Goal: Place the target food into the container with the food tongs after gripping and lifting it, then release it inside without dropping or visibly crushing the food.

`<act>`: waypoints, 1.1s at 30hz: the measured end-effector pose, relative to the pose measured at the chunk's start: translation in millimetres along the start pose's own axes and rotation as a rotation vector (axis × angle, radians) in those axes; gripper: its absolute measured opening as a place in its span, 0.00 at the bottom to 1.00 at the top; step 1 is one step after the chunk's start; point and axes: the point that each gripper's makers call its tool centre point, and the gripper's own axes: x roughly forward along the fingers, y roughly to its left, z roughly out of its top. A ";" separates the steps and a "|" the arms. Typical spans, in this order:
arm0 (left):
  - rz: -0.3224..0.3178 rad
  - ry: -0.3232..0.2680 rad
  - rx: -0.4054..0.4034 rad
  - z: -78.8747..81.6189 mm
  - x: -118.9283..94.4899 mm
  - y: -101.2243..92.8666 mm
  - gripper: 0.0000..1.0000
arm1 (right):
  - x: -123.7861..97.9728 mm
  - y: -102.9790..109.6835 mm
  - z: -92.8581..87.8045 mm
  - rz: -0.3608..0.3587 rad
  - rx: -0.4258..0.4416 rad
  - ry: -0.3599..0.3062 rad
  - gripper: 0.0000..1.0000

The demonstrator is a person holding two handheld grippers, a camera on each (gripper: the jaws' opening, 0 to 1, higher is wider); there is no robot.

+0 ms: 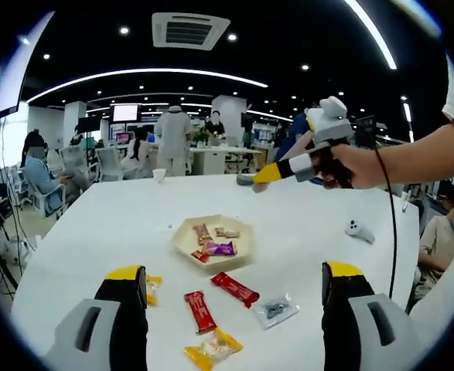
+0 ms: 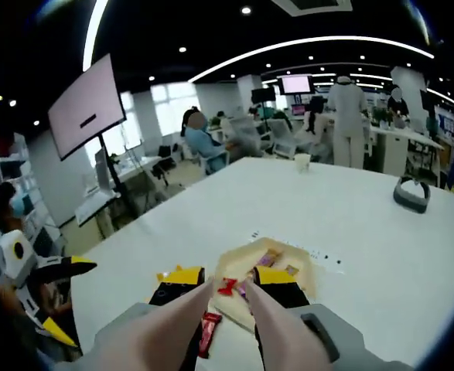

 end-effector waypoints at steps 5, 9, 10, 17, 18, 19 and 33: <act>-0.060 0.033 0.049 5.1 10.3 -10.9 0.94 | -9.0 8.6 -2.5 0.000 -0.016 -0.022 0.24; -0.095 0.035 0.054 11.0 14.6 -15.7 0.94 | -13.1 13.2 -9.0 0.004 -0.016 -0.014 0.24; -0.102 0.033 0.054 11.9 14.9 -16.2 0.94 | -14.4 14.0 -10.0 0.003 -0.015 -0.015 0.24; -0.169 0.050 0.061 13.4 14.0 -15.7 0.93 | -25.8 6.8 -11.6 -0.058 -0.025 -0.050 0.25; -0.189 0.049 0.067 15.6 11.6 -13.3 0.93 | -30.6 3.8 -12.3 -0.082 -0.029 -0.062 0.25; -0.203 0.051 0.064 16.7 9.8 -10.7 0.93 | -34.2 2.5 -14.0 -0.093 -0.023 -0.067 0.25; -0.314 0.098 0.088 0.6 -0.4 17.4 0.92 | -70.3 -7.4 -48.3 -0.235 0.014 -0.102 0.27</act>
